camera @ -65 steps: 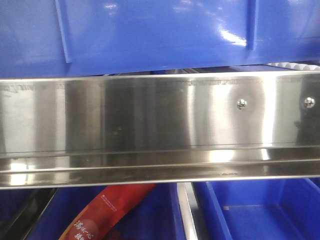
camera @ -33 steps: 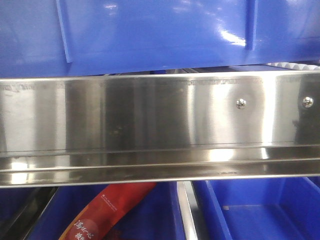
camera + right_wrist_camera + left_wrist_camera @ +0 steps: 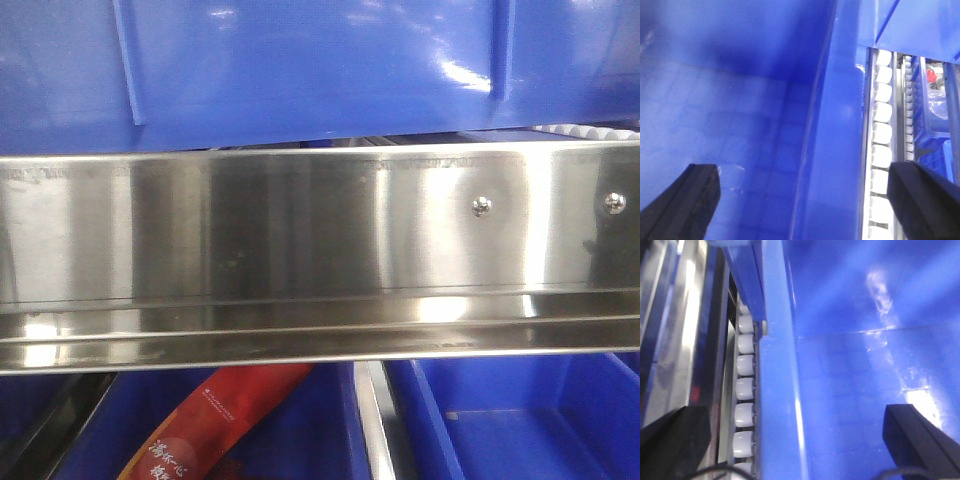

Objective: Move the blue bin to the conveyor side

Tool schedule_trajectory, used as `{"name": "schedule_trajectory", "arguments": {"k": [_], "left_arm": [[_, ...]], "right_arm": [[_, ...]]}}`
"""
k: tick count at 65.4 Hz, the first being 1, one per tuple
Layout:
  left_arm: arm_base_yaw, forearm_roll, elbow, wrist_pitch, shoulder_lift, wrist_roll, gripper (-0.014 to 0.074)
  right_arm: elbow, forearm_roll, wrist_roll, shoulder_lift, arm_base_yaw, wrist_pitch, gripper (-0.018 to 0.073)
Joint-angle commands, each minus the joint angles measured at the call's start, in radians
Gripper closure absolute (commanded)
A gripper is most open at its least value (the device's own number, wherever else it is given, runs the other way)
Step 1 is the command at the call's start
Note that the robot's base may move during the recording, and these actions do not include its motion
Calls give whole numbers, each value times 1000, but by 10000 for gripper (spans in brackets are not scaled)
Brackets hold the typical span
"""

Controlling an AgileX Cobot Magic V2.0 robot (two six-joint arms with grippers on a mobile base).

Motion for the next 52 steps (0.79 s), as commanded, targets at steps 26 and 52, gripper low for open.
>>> {"name": "schedule_trajectory", "arguments": {"k": [26, 52], "left_arm": [[7, 9, 25, -8, 30, 2, -2], [7, -2, 25, -8, 49, 2, -2]], "right_arm": [[9, -44, 4, 22, -1, -11, 0], [9, -44, 4, 25, -1, -11, 15]]}}
